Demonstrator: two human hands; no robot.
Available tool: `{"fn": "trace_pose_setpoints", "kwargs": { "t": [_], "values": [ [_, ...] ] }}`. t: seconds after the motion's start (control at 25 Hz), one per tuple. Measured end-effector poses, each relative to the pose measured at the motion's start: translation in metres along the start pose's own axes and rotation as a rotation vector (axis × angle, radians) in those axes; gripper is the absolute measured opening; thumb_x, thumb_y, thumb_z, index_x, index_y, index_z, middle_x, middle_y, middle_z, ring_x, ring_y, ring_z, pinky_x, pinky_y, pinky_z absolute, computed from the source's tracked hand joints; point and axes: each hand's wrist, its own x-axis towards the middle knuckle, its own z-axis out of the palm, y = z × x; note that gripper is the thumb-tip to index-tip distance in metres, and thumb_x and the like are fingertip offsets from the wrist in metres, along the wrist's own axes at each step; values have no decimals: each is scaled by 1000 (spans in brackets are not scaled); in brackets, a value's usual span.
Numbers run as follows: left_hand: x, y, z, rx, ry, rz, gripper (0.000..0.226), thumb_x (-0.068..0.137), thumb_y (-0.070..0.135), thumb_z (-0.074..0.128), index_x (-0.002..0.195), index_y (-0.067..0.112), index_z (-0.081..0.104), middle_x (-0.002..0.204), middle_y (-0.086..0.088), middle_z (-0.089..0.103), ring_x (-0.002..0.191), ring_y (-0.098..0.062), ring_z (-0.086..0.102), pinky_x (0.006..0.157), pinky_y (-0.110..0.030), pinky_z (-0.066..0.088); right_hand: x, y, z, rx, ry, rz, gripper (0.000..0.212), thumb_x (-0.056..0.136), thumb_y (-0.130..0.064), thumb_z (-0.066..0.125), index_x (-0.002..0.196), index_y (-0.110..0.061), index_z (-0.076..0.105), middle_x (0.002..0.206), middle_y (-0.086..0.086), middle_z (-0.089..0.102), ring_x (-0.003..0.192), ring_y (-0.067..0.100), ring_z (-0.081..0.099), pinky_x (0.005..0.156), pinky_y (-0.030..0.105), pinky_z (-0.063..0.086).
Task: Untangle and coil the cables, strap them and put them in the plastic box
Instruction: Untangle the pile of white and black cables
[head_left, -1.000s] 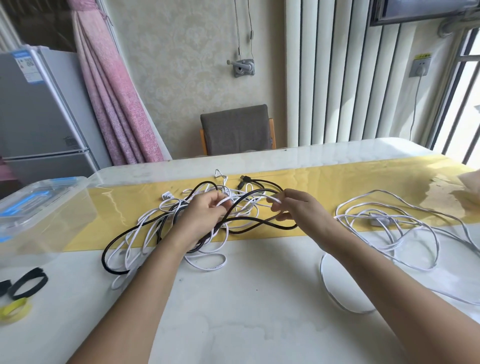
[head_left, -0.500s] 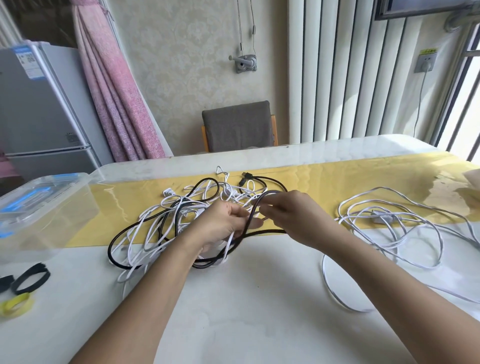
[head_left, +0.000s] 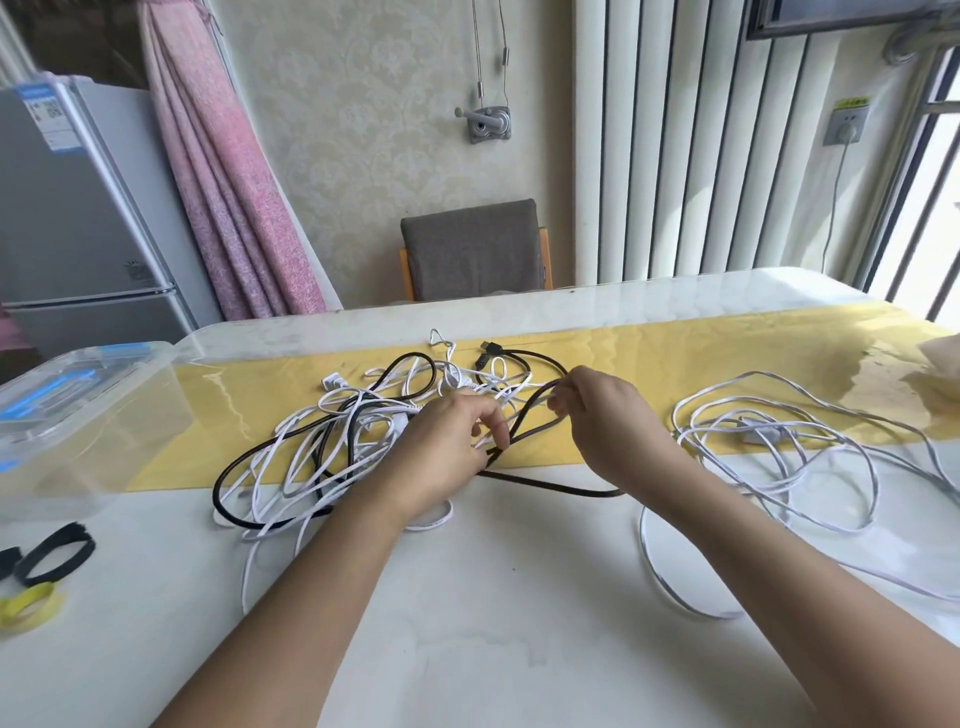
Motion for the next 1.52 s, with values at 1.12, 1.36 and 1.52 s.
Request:
{"fn": "trace_pose_setpoints", "kwargs": {
  "t": [1.12, 1.36, 1.52],
  "values": [
    [11, -55, -33, 478, 301, -274, 102, 51, 52, 86, 128, 4, 39, 120, -11, 46, 119, -30, 44, 94, -44, 34, 15, 47, -57, 210, -281, 274, 25, 94, -2, 43, 86, -10, 65, 75, 2, 70, 59, 12, 54, 60, 23, 46],
    [15, -55, -17, 482, 282, 65, 87, 44, 43, 91, 113, 5, 55, 141, -13, 38, 131, -31, 32, 113, -53, 11, 14, 46, -49, 706, -517, 393, 23, 94, 1, 48, 106, -2, 67, 90, 11, 70, 76, 21, 62, 72, 27, 54],
    [14, -44, -13, 150, 180, 146, 49, 63, 55, 68, 103, 27, 68, 120, 8, 54, 119, -13, 44, 105, -21, 15, 12, 36, -40, 762, -495, 291, 21, 96, -3, 48, 102, -3, 68, 83, 3, 63, 53, 9, 38, 51, 16, 35]
  ]
}}
